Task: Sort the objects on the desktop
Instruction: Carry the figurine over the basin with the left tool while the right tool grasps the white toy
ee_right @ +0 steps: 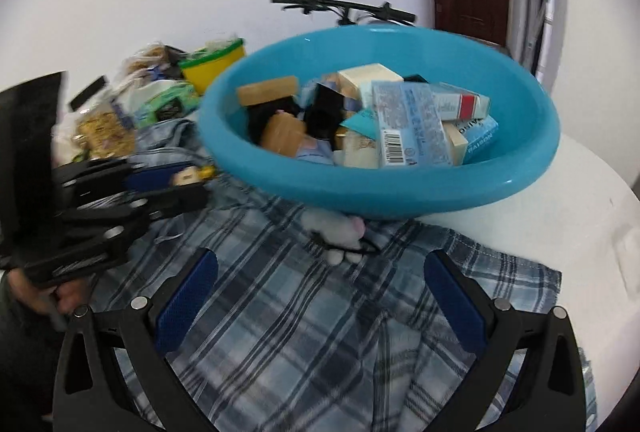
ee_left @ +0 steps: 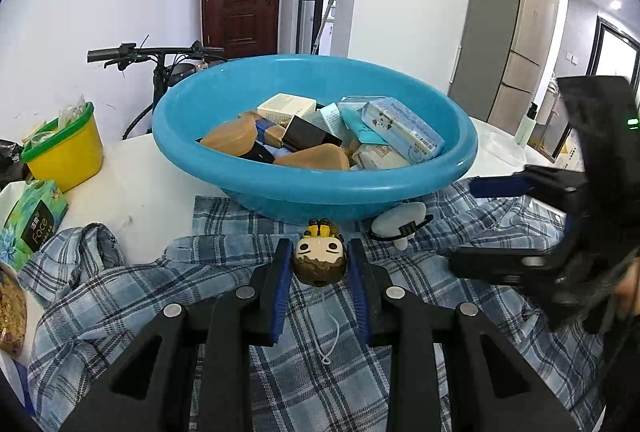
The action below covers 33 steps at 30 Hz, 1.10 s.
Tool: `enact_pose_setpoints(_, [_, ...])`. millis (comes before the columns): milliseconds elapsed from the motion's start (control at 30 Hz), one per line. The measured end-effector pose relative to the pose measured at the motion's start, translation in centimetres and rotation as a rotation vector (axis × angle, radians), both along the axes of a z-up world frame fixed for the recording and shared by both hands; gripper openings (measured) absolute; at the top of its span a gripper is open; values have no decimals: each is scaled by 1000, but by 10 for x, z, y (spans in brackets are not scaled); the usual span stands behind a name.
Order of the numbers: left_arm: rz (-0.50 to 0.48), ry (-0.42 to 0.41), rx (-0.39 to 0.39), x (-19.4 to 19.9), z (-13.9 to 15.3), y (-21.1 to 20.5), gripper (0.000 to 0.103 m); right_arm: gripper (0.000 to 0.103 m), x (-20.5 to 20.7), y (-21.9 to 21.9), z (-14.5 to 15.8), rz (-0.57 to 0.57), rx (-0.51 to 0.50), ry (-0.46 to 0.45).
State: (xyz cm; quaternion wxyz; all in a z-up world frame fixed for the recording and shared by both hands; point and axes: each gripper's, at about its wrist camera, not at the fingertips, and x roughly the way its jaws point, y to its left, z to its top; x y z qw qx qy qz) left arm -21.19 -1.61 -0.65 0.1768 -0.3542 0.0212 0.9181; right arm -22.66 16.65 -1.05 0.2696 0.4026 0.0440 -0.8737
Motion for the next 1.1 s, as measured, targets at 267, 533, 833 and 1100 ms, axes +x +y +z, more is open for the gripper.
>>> enact_pose_setpoints(267, [-18, -14, -8, 0, -4, 5, 29, 72, -18, -22, -19, -18, 43, -6])
enact_pose_setpoints(533, [-12, -15, -9, -1, -5, 5, 29, 30, -21, -15, -29, 16, 3, -10])
enact_pose_setpoints(833, [-12, 3, -41, 3, -2, 5, 29, 30, -10, -6, -21, 45, -56, 2])
enact_pose_setpoints(1100, [-9, 11, -23, 16, 10, 7, 29, 30, -19, -2, -28, 42, -98, -34])
